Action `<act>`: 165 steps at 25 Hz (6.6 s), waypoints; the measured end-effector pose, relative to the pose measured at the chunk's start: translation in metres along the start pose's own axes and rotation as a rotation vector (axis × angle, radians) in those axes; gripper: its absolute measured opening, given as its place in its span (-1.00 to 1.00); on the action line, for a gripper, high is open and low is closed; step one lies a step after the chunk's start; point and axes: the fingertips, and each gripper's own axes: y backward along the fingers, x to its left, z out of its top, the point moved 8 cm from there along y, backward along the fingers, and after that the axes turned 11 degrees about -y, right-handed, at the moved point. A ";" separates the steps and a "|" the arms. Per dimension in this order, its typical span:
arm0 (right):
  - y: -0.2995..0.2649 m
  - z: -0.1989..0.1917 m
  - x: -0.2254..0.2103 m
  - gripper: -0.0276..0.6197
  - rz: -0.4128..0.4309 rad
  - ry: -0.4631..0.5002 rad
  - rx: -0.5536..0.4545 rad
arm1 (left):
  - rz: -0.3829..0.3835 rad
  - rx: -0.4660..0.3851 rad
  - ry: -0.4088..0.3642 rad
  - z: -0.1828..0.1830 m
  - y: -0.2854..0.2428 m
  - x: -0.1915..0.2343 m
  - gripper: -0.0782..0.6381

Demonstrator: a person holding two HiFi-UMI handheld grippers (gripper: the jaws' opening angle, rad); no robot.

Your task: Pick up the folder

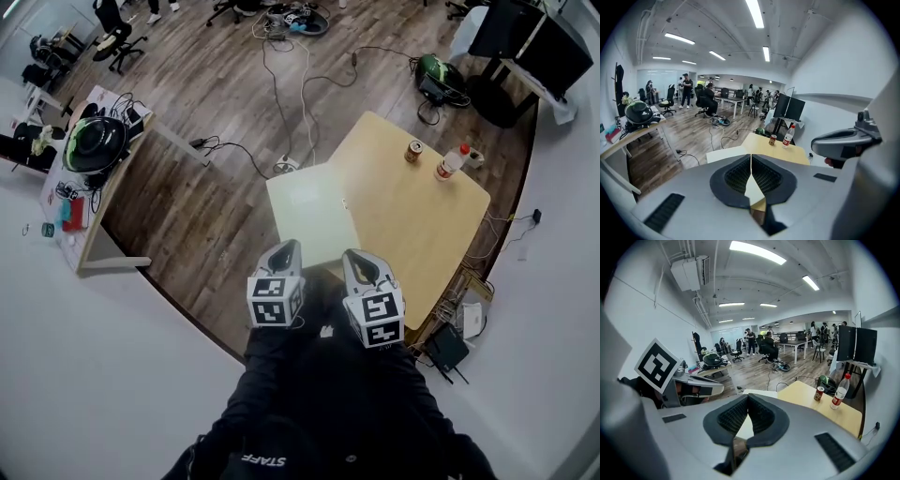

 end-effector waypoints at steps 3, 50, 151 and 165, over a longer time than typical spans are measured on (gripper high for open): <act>-0.017 -0.003 -0.001 -0.85 -0.012 0.014 0.030 | 0.005 0.009 0.024 -0.006 -0.010 0.012 -0.69; -0.275 -0.026 -0.032 -0.85 -0.117 -0.099 0.413 | -0.325 0.201 0.432 -0.120 -0.269 0.237 -0.03; -0.046 0.194 -0.028 -0.85 -0.230 0.040 -0.423 | -0.083 -0.527 -0.272 0.209 -0.007 0.066 0.07; -0.042 0.189 -0.030 -0.85 -0.250 0.036 -0.425 | -0.081 -0.520 -0.275 0.206 -0.007 0.064 0.08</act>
